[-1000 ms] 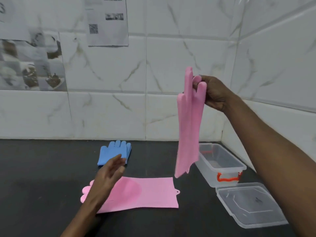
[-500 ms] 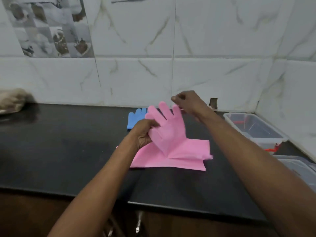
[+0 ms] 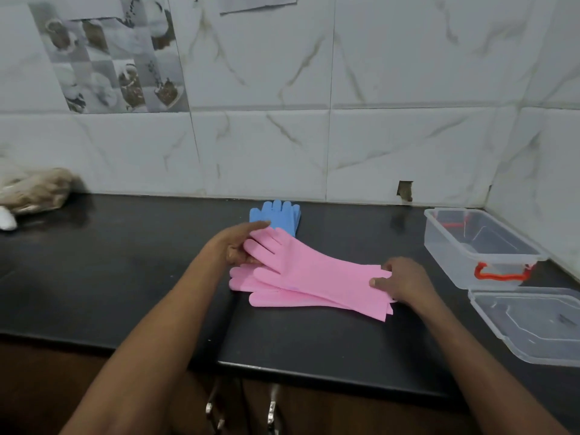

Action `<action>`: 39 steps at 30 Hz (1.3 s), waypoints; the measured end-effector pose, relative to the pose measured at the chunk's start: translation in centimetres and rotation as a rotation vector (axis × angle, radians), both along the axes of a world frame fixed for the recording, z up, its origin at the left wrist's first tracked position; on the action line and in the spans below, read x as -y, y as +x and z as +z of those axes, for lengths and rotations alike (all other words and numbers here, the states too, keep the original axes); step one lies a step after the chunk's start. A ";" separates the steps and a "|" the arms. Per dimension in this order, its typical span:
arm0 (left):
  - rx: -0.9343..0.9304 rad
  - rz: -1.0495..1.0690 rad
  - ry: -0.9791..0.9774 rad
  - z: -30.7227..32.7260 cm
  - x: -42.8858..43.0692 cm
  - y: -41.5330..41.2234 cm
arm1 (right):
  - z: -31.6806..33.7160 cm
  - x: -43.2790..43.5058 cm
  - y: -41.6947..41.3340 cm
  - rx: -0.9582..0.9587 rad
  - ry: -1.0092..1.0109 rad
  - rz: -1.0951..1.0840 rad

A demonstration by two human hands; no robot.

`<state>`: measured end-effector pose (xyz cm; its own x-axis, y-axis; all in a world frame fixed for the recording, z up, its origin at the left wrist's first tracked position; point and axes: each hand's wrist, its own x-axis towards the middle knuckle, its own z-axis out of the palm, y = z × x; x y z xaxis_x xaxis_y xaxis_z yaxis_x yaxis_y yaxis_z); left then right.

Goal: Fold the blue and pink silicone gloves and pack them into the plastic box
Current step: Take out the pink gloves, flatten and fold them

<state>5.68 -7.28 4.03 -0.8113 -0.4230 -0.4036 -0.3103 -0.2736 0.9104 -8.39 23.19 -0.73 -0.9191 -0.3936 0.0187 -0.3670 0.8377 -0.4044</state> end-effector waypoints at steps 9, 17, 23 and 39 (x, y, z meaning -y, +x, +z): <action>0.048 0.007 -0.100 0.0 -1.6 -0.3 | -0.3 -0.4 1.7 -0.136 -0.290 -0.090; -0.258 0.049 -0.052 7.6 -2.2 0.1 | 7.3 0.0 0.0 -0.070 -1.046 -0.207; -0.143 0.097 -0.251 8.4 -1.6 0.5 | 8.9 1.3 -2.7 0.191 -1.094 -0.197; 0.154 0.180 -0.390 -2.0 1.0 4.7 | -2.5 0.2 -0.1 0.320 -0.837 -0.121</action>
<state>10.35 -8.26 2.00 -0.6540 -0.6958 -0.2968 -0.4295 0.0185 0.9029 -8.44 22.97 -3.21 -0.9638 -0.2665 -0.0078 -0.0612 0.2495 -0.9664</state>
